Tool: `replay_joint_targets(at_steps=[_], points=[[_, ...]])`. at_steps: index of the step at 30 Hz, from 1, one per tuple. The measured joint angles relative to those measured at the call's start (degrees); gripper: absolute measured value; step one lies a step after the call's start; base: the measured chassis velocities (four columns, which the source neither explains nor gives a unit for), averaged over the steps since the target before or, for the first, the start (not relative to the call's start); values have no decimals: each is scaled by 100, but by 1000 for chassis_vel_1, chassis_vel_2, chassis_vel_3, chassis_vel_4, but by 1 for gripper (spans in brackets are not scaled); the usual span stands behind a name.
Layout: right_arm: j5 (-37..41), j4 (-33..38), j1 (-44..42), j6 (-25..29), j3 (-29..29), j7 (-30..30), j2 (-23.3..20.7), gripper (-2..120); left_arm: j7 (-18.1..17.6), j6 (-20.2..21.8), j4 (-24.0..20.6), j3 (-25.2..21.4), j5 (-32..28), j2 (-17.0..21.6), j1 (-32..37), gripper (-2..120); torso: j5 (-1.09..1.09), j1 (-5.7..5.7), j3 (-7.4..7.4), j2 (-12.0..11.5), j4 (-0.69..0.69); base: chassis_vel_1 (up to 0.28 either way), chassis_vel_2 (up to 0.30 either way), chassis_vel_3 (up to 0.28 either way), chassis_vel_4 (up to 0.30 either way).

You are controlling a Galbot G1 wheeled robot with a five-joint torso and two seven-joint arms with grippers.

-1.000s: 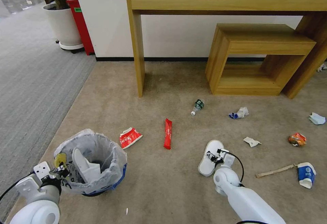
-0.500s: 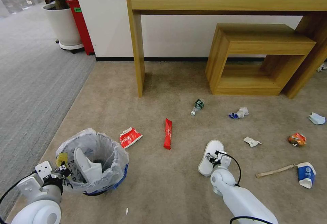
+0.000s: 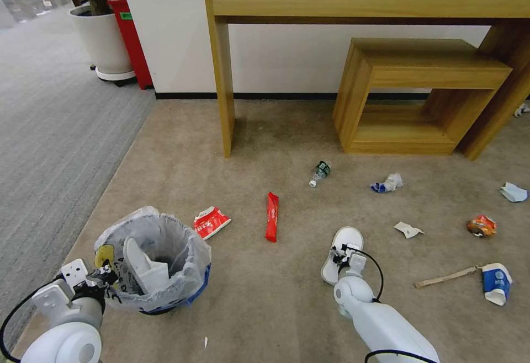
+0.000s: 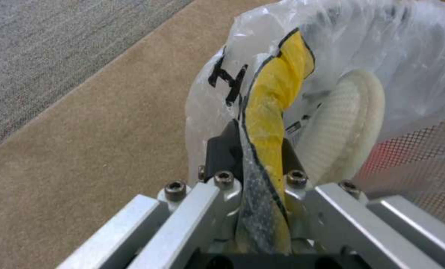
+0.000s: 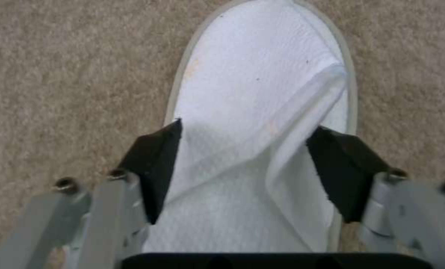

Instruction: Pick up the trash bin and place the garbage on the floor into it.

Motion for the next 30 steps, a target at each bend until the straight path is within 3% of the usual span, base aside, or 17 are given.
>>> replay_joint_targets(at_steps=[3,8,15,20,28,30], points=[[-72,-77,5,62,-2,-62,-27,44,4,-1,4,8,0,2,-3,3,0,0,0,0,0,0,0,0,0],[-77,-93,4,83,14,-96,-54,31,6,-1,13,19,1,3,-18,3,0,0,0,0,0,0,0,0,0],[-19,66,-31,275,47,-278,-122,1,6,-1,15,23,2,26,-24,3,1,0,0,0,0,0,0,0,0],[150,445,-94,487,73,-504,-303,0,6,9,15,14,-15,48,-34,3,1,0,0,0,1,0,0,0,0],[324,1803,-294,701,121,-803,-1060,0,-53,98,-113,28,-124,51,-52,3,1,0,0,0,-1,0,0,0,0],[407,2487,-355,807,115,-969,-1412,0,-97,157,-268,39,-229,33,-50,3,2,0,0,0,-2,0,0,0,0]])
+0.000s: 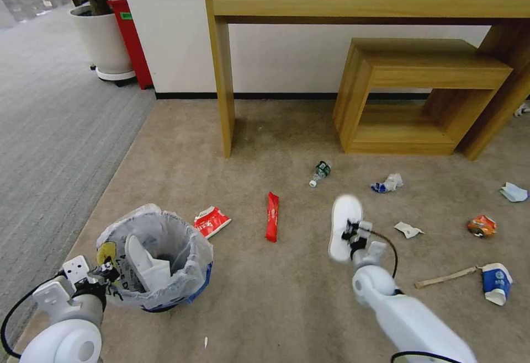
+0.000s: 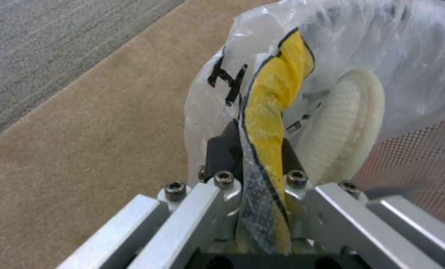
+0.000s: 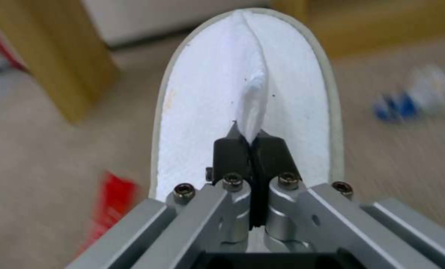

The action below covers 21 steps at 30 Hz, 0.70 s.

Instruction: Pick up the trash bin and place the garbage on the floor into it.

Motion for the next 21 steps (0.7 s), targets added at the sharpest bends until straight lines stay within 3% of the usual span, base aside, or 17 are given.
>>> replay_joint_targets(at_steps=[9,14,21], points=[[227,2008,359,518,-188,-595,-555,0,-31,68,-230,62,-103,103,36,3,-2,0,-1,0,3,0,0,0,0],[408,2532,848,831,-499,-959,-666,0,-33,86,-243,112,-117,163,45,3,-2,0,0,0,1,0,0,0,0],[745,2816,1886,1373,-1619,-1556,-522,0,-25,102,-199,207,-101,184,21,3,-3,0,0,0,2,0,0,0,0]])
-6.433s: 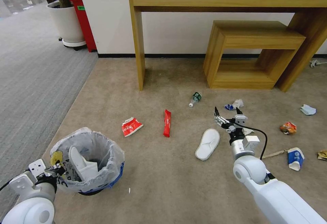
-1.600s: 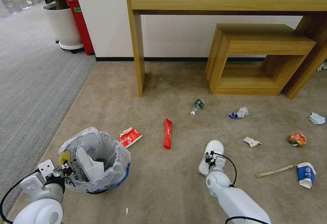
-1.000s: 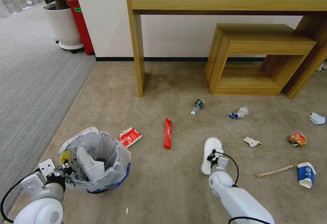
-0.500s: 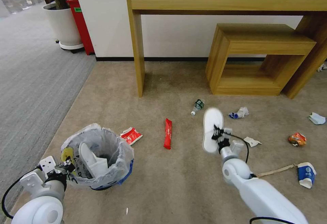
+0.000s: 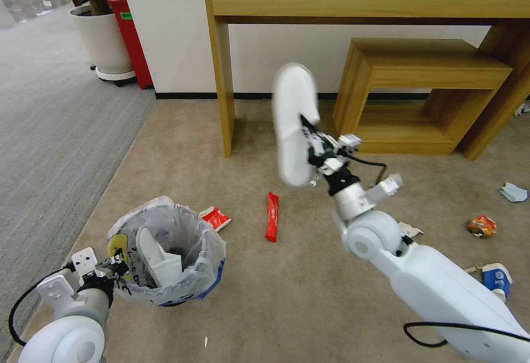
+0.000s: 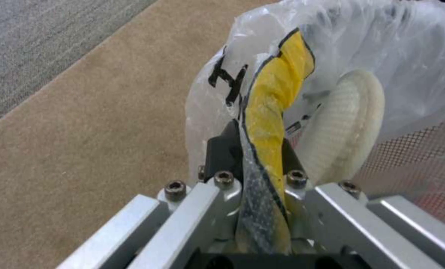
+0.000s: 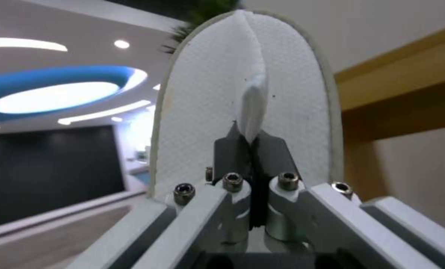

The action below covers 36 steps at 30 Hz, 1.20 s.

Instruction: Pick up the trash bin and place the garbage on the floor into it.

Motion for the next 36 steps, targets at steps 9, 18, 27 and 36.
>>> replay_joint_targets(at_steps=[9,18,27,36], points=[[310,-208,862,354,-1434,-431,526,0,3,11,-6,3,14,-62,-10,3,-1,0,0,0,0,0,0,0,0],[321,-1062,1573,579,-2566,-672,1421,0,3,14,-87,-19,9,-123,-18,3,-1,0,0,0,0,0,0,0,0],[161,-1682,1799,703,-3165,-793,1732,0,3,14,-150,-55,-43,-116,-33,3,0,0,0,0,-1,0,0,0,0],[15,-2471,1858,881,-3509,-1096,2141,0,2,13,-220,-58,-63,-113,-3,3,0,0,0,0,0,0,0,0,0]])
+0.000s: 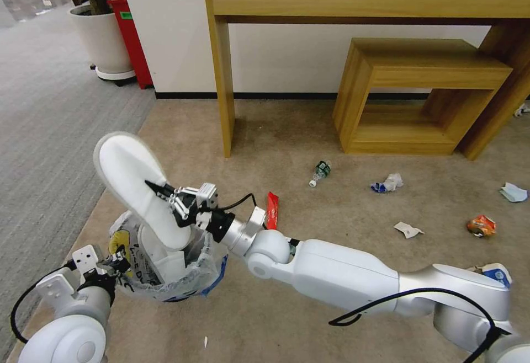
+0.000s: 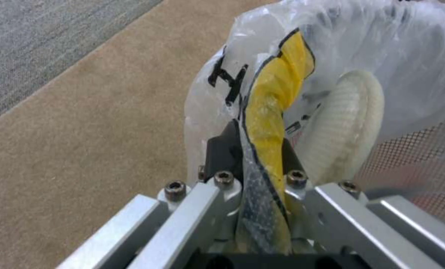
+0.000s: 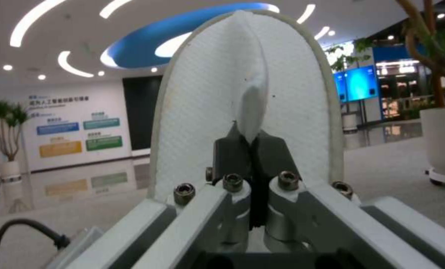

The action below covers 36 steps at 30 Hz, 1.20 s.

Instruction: Pick up the trash bin and place the garbage on the floor into it.

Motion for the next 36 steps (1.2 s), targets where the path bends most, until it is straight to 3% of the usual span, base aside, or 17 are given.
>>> replay_joint_targets(at_steps=[11,22,25,36], points=[[-101,-623,156,142,-355,-175,342,0,3,-2,-86,-16,-48,-1,18,3,0,0,0,0,0,0,0,0,0],[-354,-839,104,201,-425,-205,343,0,5,-7,-110,-20,-72,13,6,3,1,0,0,0,0,0,0,0,0],[-424,-839,83,203,-400,-206,308,6,5,-11,-110,-18,-73,8,1,3,1,0,0,0,0,0,0,0,0],[-625,-755,52,244,-263,-196,179,45,9,-26,-80,-28,-73,20,-5,3,1,0,0,0,0,0,0,0,0]])
